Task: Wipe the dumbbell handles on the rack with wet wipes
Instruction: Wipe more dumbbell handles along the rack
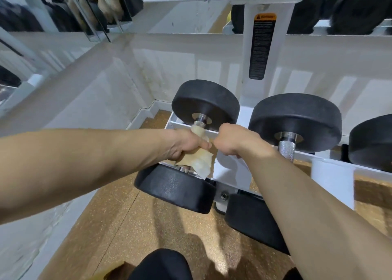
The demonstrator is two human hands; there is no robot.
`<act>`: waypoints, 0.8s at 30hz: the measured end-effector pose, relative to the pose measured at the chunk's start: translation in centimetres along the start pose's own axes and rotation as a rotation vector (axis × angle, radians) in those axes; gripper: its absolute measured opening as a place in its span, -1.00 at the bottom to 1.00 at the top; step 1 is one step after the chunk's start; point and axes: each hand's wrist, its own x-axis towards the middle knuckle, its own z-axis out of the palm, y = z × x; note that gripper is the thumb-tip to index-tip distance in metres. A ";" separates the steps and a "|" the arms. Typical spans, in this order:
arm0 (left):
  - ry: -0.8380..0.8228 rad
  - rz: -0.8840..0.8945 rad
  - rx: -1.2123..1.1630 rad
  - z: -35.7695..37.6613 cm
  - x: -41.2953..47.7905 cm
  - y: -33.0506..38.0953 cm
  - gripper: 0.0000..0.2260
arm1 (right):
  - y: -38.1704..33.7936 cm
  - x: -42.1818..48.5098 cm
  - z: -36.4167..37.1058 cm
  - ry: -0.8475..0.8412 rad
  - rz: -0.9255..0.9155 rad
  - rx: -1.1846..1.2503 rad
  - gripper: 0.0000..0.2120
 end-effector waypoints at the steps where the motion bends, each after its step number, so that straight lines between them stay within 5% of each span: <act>1: 0.009 0.022 -0.057 0.0 0.3 0.4 -0.88 | -0.2 0.2 0.1 0.015 -0.009 -0.005 -0.90; 8: -0.177 0.186 -0.327 -1.3 2.0 0.6 -0.93 | -1.4 1.0 0.2 0.081 -0.035 -0.042 -0.89; 17: -0.378 0.016 -0.354 -1.8 0.1 1.0 -0.94 | -1.1 1.0 0.4 -0.092 -0.105 -0.057 -0.84; 24: 0.097 0.022 0.193 0.2 -1.0 -0.9 -0.78 | 1.3 1.6 0.7 -0.157 -0.038 0.006 -0.75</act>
